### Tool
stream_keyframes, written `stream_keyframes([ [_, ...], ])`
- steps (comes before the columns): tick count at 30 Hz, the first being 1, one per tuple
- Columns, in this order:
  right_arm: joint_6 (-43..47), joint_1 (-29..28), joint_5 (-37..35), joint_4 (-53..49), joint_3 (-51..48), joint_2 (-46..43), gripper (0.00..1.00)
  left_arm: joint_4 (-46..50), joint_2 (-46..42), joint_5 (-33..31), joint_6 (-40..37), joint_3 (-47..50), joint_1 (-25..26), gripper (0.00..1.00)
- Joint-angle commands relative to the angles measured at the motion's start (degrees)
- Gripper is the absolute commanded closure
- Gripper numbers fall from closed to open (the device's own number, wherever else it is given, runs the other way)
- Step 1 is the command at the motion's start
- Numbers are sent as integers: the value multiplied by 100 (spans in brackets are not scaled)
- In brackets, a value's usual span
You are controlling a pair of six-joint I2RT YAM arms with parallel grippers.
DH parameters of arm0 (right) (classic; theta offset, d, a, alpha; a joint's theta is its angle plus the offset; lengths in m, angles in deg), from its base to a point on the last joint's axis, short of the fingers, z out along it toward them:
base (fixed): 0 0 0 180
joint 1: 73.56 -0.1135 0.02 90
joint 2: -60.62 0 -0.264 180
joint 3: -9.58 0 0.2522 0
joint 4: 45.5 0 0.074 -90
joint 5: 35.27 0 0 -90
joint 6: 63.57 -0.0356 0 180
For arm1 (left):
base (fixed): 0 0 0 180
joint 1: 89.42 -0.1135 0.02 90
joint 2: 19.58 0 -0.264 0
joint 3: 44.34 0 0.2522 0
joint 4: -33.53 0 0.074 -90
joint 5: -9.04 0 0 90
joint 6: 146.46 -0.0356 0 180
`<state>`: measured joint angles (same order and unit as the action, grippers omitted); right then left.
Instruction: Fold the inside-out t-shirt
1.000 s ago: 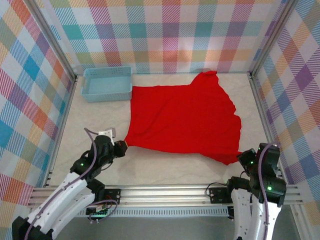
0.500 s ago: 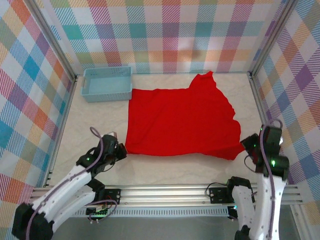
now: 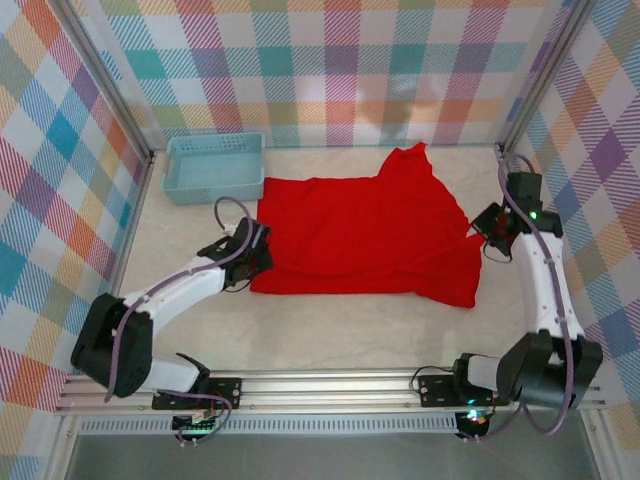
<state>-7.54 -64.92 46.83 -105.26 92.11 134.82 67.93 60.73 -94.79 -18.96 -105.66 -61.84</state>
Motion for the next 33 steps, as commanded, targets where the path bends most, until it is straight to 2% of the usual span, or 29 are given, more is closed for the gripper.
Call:
stream_keyframes([
  [1,184,-148,-204,252,479,457,100,27,220,-389,-1,-257,-139,100],
  [13,342,-488,-264,267,1725,2047,100,-124,1039,-235,-50,-684,-481,100],
  [22,600,-697,-38,227,2506,2957,91,97,1487,-384,-49,-960,-547,96],
  [24,690,-706,64,166,2700,3132,81,106,1513,-331,-93,-990,-584,89],
  [27,814,-715,-14,-86,2790,3150,50,430,1511,-340,-126,-1158,-586,67],
  [29,896,-708,-129,-175,2522,2881,39,702,1325,-443,-42,-1170,-579,57],
  [31,927,-708,-179,-119,1943,2342,35,916,969,-695,3,-1101,-439,49],
  [33,899,-711,-44,133,1065,1640,34,870,570,-901,-116,-992,-15,43],
])
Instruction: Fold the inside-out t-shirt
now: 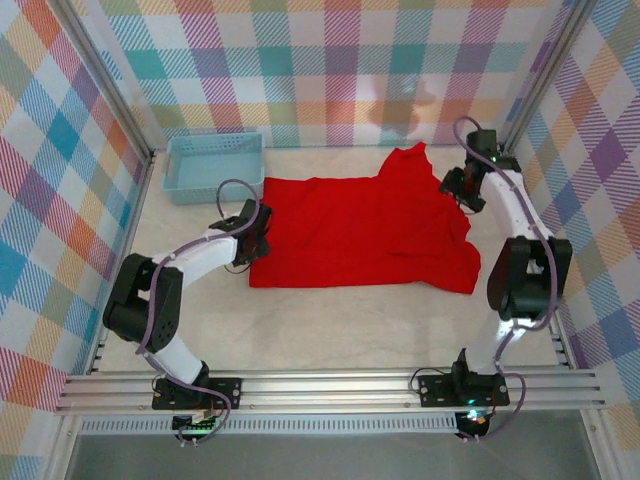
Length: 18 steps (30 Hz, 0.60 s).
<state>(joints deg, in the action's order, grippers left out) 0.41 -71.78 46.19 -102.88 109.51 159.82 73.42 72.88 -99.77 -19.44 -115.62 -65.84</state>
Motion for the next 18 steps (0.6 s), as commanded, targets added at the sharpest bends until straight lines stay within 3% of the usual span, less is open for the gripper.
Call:
stream_keyframes([
  [1,66,-28,105,2,-1074,-1146,33,243,-758,-375,-135,50,572,41],
  [3,-45,-18,478,193,-1904,-1699,33,-71,-860,-59,-228,196,899,41],
  [7,-204,-11,1309,435,-2976,-2212,33,-1113,-536,1109,-240,593,1018,41],
  [10,-347,-13,1766,589,-3462,-2249,33,-1310,-49,1269,-284,557,994,41],
  [13,-558,-14,1573,722,-3748,-2092,30,-1522,260,1441,-275,621,824,40],
  [15,-681,27,1165,810,-3817,-1869,23,-1715,412,1671,-220,765,600,40],
  [18,-922,335,1025,996,-3827,-1459,18,-1836,507,1798,-173,981,332,39],
])
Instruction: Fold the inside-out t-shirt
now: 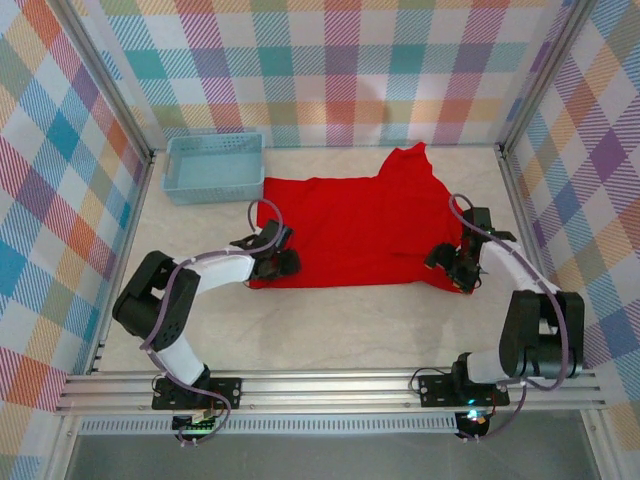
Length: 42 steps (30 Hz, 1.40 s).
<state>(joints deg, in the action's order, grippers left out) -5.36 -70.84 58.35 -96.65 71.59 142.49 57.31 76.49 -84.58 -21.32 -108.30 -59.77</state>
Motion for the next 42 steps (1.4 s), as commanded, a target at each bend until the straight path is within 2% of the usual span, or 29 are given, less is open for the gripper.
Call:
stream_keyframes([
  [1,-411,338,-238,441,-35,390,17,-260,149,312,11,337,-324,38],
  [10,-691,1051,-546,663,21,999,13,-225,-92,142,-66,796,-377,33],
  [16,-481,1065,-1120,295,196,276,12,7,-581,447,-197,697,-273,30],
  [19,-139,773,-1216,88,473,-172,12,412,-1013,440,-332,322,-65,26],
  [22,136,163,-966,-41,944,-134,13,536,-1057,367,-439,-140,15,21],
  [28,173,-937,-242,161,1916,1140,13,662,118,504,-495,-1004,-3,23],
  [31,82,-1037,94,301,2241,1891,14,532,587,612,-375,-1147,-1,24],
  [34,55,-1006,-10,180,2425,2446,14,279,741,716,-212,-980,26,24],
  [38,-310,-754,-74,312,1793,2427,9,217,518,541,-63,-485,184,23],
  [42,-752,-213,-95,589,698,1757,5,-118,112,490,353,300,485,21],
])
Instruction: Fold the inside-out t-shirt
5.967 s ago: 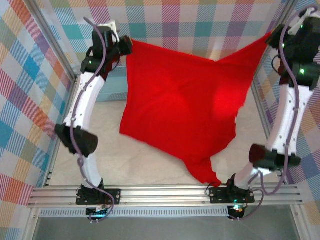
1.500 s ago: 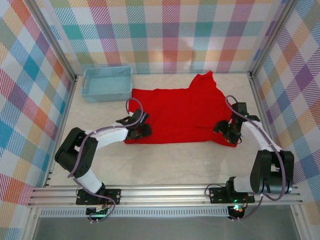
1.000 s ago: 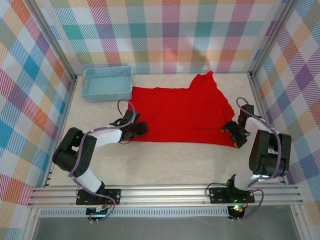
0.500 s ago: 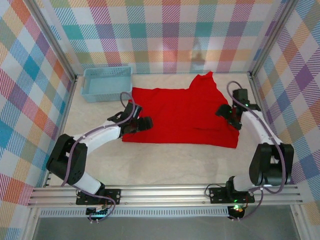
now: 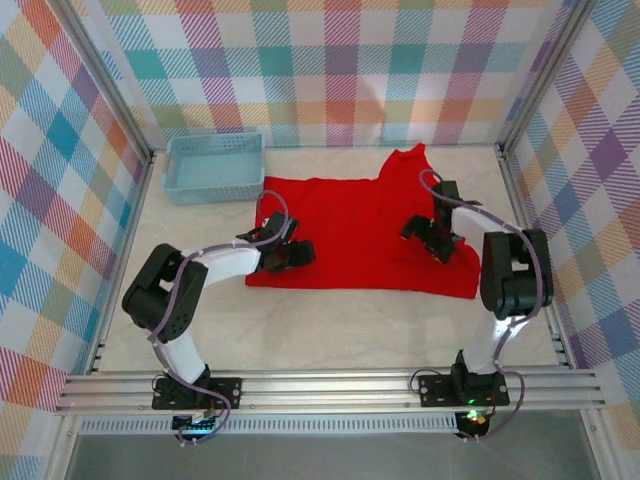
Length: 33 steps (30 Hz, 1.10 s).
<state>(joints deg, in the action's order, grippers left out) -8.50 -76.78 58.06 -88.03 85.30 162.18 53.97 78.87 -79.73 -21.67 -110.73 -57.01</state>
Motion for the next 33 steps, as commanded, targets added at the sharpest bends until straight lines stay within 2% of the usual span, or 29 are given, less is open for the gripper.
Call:
stream_keyframes([
  [1,-551,591,-26,-232,-941,-409,5,124,-218,-9,538,742,334,21],
  [4,-637,1123,-71,-422,-1370,-913,3,-89,-484,-123,985,1213,764,21],
  [7,-667,1391,-167,-554,-1743,-1509,2,-72,-999,-543,1673,1695,1297,20],
  [10,-601,1401,-182,-657,-1974,-2136,2,380,-1601,-1381,2237,1844,2100,19],
  [12,-503,1370,-109,-707,-1871,-2456,2,592,-1836,-1772,2327,1652,2522,17],
  [14,-115,1205,72,-571,-1607,-2681,6,756,-1899,-1809,2170,1271,2581,17],
  [16,99,993,15,-594,-1184,-2737,7,971,-1891,-1982,1930,785,2508,15],
  [19,360,725,-96,-674,-425,-2366,8,1343,-1740,-1994,1531,115,2059,13],
  [22,580,495,-205,-721,421,-1622,8,1602,-1421,-1898,1141,-518,1399,13],
  [28,1028,353,-158,-846,1934,-195,10,2225,-432,-2372,196,-1619,403,13],
  [33,1059,323,-2,-872,2735,692,12,2085,410,-1999,-224,-1999,16,15],
])
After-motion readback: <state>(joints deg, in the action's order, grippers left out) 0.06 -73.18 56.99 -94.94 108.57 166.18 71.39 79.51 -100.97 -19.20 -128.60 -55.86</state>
